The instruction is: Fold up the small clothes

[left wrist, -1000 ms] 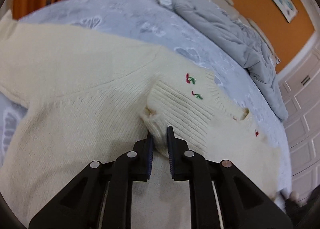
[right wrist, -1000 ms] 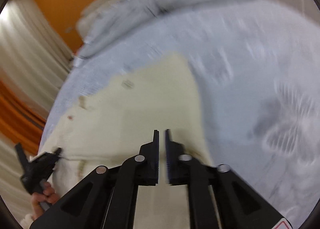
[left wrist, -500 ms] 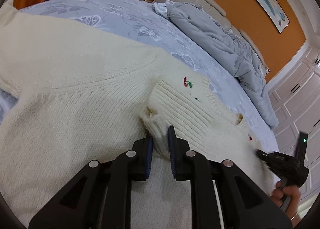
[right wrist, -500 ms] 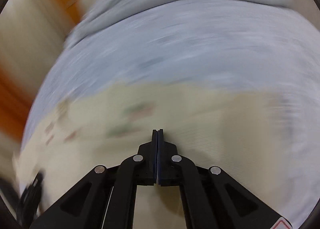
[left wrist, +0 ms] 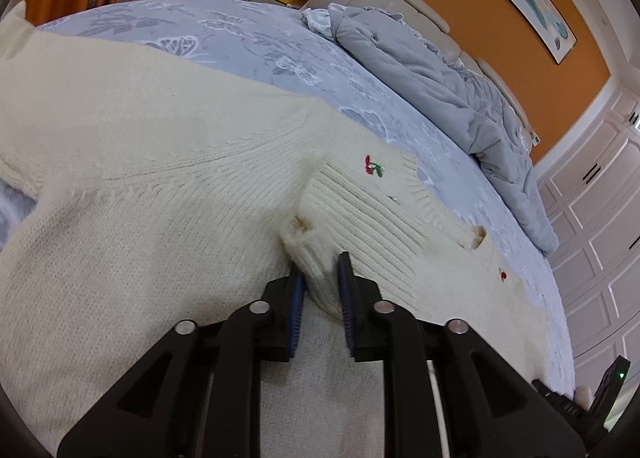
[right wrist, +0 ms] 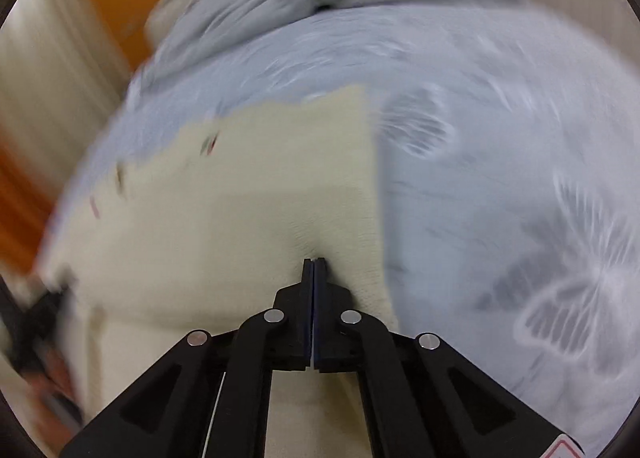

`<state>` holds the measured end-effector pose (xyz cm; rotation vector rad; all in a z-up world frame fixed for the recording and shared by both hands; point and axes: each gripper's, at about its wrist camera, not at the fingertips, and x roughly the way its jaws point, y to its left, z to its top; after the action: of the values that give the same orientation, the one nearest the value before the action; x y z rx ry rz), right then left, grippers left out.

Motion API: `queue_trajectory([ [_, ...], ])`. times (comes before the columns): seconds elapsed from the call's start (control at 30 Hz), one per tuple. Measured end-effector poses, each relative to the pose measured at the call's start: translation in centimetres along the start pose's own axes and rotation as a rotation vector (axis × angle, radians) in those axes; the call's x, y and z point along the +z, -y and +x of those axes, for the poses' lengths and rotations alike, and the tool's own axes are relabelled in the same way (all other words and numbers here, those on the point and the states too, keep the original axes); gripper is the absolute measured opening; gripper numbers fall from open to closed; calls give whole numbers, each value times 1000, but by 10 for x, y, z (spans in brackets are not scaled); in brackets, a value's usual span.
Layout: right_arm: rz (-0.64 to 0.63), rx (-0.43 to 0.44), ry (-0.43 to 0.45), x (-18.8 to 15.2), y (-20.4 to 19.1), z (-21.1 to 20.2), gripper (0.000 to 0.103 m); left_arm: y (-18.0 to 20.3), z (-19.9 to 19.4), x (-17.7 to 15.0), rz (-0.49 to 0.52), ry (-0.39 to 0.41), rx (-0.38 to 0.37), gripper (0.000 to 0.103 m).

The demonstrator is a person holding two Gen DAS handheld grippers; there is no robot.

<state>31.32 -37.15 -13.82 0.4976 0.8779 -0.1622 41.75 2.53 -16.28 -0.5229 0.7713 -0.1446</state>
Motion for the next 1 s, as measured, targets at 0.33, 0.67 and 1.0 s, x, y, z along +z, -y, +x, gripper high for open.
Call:
queue_trajectory([
  [0.33,-348,-159,-45,-98,-114,-81,25,-78,-107,32,-320,101,32,74],
  [0.67,-461,-254,-99,-194,-137,-83,39,-293,-155,121,-780,156,256,81],
  [1.0,-424,-219,-128,-193,-126,-85,39,-169,-165,184,-290,199,181,6],
])
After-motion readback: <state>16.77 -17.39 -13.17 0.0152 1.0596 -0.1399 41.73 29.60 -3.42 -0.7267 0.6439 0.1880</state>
